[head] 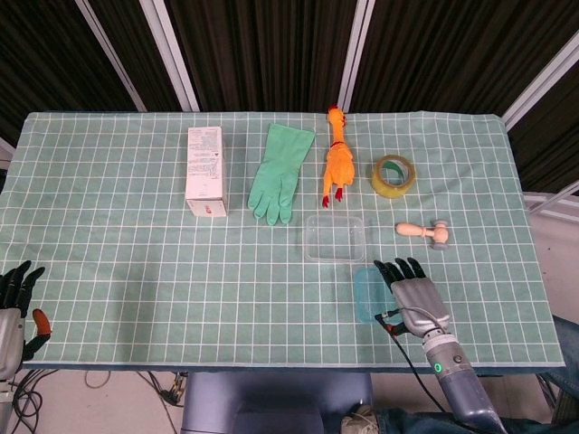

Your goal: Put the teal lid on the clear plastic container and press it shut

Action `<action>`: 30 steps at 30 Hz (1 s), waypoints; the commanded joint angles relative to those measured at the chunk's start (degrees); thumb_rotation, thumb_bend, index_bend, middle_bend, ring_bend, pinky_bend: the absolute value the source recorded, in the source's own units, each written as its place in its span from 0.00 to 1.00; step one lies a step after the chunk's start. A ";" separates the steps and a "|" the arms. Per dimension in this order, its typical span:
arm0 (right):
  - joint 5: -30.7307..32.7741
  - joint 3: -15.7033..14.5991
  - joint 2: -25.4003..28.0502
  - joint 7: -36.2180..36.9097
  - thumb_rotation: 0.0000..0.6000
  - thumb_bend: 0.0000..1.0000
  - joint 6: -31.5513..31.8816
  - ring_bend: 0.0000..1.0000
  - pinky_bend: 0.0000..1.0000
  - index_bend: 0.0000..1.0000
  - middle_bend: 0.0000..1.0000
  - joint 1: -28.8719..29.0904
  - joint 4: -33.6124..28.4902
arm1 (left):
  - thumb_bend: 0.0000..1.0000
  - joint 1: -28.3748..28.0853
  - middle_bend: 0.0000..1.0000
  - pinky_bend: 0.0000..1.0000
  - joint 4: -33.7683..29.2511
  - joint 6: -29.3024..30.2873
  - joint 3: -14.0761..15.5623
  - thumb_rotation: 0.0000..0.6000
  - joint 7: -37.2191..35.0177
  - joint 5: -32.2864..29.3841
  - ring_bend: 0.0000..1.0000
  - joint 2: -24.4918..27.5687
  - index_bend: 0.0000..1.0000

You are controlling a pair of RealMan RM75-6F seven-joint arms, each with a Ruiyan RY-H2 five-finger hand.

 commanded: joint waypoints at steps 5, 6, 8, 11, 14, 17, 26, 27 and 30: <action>10.43 6.85 5.75 -1.52 1.00 0.21 -3.87 0.08 0.00 0.00 0.46 5.31 -1.90 | 0.75 -0.15 0.00 0.00 -0.17 -0.19 -0.47 1.00 -0.36 -0.85 0.00 0.12 0.11; 12.73 8.02 6.29 -1.82 1.00 0.21 -4.77 0.08 0.00 0.00 0.46 6.52 -1.61 | 0.75 -0.19 0.00 0.00 -0.22 -0.28 -0.56 1.00 -0.44 -1.06 0.00 0.18 0.11; 17.64 10.09 7.12 -2.73 1.00 0.20 -6.78 0.08 0.00 0.00 0.46 9.16 -0.55 | 0.75 -0.26 0.00 0.00 -0.48 -0.40 -0.77 1.00 -0.68 -1.46 0.00 0.31 0.11; 24.47 12.24 7.42 -4.42 1.00 0.21 -9.81 0.08 0.00 0.00 0.46 13.08 1.74 | 0.75 -0.33 0.00 0.00 -0.66 -0.53 -0.99 1.00 -0.95 -1.93 0.00 0.45 0.11; 31.83 13.44 6.72 -7.19 1.00 0.21 -12.13 0.08 0.00 0.00 0.46 17.67 4.74 | 0.75 -0.50 0.00 0.00 -0.69 -1.08 -1.24 1.00 -1.28 -2.94 0.00 0.60 0.11; 36.58 14.17 5.08 -8.65 1.00 0.21 -13.22 0.08 0.00 0.00 0.46 20.98 7.71 | 0.75 -0.71 0.00 0.00 -0.73 -1.59 -1.48 1.00 -1.48 -3.79 0.00 0.66 0.11; 42.92 13.91 -1.14 -11.93 1.00 0.21 -14.89 0.08 0.00 0.00 0.46 27.98 16.50 | 0.75 -1.22 0.00 0.00 -0.73 -2.84 -2.08 1.00 -2.02 -6.00 0.00 0.97 0.11; 43.03 13.71 -1.78 -12.20 1.00 0.21 -15.06 0.08 0.00 0.00 0.46 28.49 17.39 | 0.75 -1.28 0.00 0.00 -0.65 -2.95 -2.15 1.00 -2.02 -6.21 0.00 1.00 0.11; 43.22 13.24 -3.35 -12.30 1.00 0.21 -15.70 0.08 0.00 0.00 0.46 29.51 19.76 | 0.75 -1.46 0.00 0.00 -0.58 -3.26 -2.33 1.00 -2.15 -6.78 0.00 1.05 0.11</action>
